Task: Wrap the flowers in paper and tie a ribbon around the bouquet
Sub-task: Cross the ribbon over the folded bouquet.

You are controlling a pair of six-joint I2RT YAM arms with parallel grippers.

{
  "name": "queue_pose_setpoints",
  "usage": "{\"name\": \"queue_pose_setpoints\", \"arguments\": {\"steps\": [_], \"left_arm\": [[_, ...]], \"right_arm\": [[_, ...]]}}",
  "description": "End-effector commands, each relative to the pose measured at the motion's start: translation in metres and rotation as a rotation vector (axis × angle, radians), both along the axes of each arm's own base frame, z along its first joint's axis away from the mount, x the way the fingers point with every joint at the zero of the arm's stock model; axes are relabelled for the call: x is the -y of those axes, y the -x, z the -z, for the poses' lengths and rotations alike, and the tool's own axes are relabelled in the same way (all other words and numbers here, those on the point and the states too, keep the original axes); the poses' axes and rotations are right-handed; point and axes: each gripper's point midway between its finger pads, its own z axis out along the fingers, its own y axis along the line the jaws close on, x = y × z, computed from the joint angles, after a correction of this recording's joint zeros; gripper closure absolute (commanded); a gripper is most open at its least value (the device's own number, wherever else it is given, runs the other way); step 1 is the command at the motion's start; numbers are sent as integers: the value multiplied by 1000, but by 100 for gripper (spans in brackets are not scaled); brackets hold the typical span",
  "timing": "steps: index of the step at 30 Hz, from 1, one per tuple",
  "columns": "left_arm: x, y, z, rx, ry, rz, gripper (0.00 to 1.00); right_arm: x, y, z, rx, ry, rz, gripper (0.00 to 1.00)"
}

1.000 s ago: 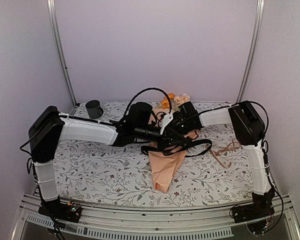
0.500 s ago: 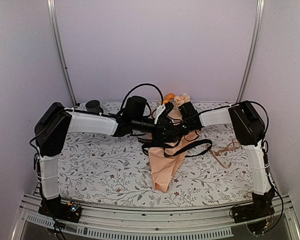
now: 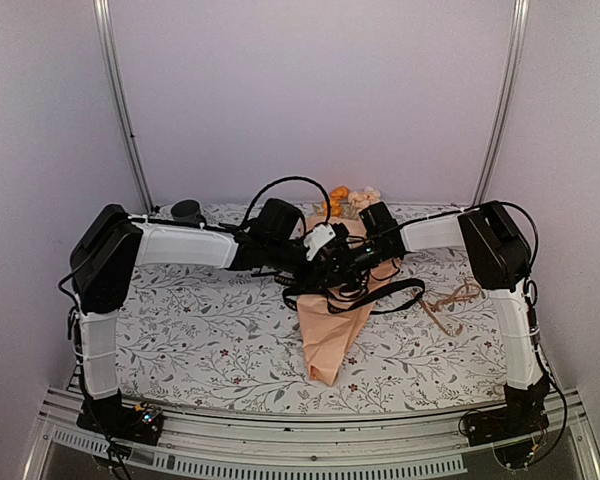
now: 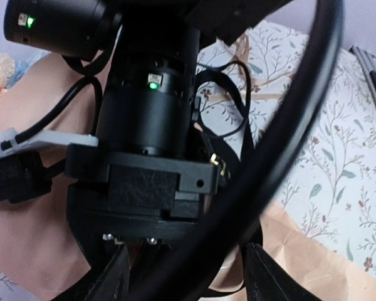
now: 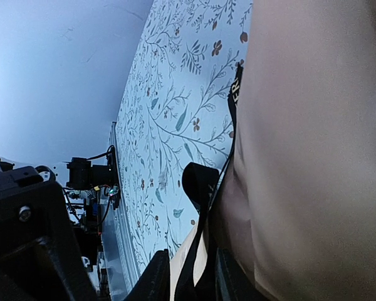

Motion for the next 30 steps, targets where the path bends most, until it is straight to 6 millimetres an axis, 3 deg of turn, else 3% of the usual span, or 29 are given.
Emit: {"name": "queue_pose_setpoints", "arguments": {"steps": [1, 4, 6, 10, 16, 18, 20, 21, 30], "left_arm": [[-13, 1, -15, 122, -89, 48, 26], [-17, 15, -25, 155, -85, 143, 26], [-23, 36, -37, 167, -43, 259, 29], [-36, 62, -5, 256, -131, 450, 28], [-40, 33, 21, 406, -281, 421, 28], [-36, 19, 35, 448, -316, 386, 36], [-32, 7, 36, 508, -331, 329, 52], [-33, 5, 39, 526, -341, 323, 54], [-27, 10, 67, 542, -396, 360, 48]], "right_arm": [[-3, -5, -28, 54, -42, 0, 75], [-3, -4, -28, 53, -42, 0, 76], [-3, -4, -28, 54, -41, 0, 76], [-2, -3, -26, 47, -37, 1, 76], [-1, -1, -22, 40, -30, 3, 76], [-1, -1, -22, 39, -31, 4, 76], [-1, -1, -22, 38, -31, 5, 77], [-1, -1, -22, 37, -31, 5, 77], [0, 1, -20, 32, -29, 4, 79]]}}
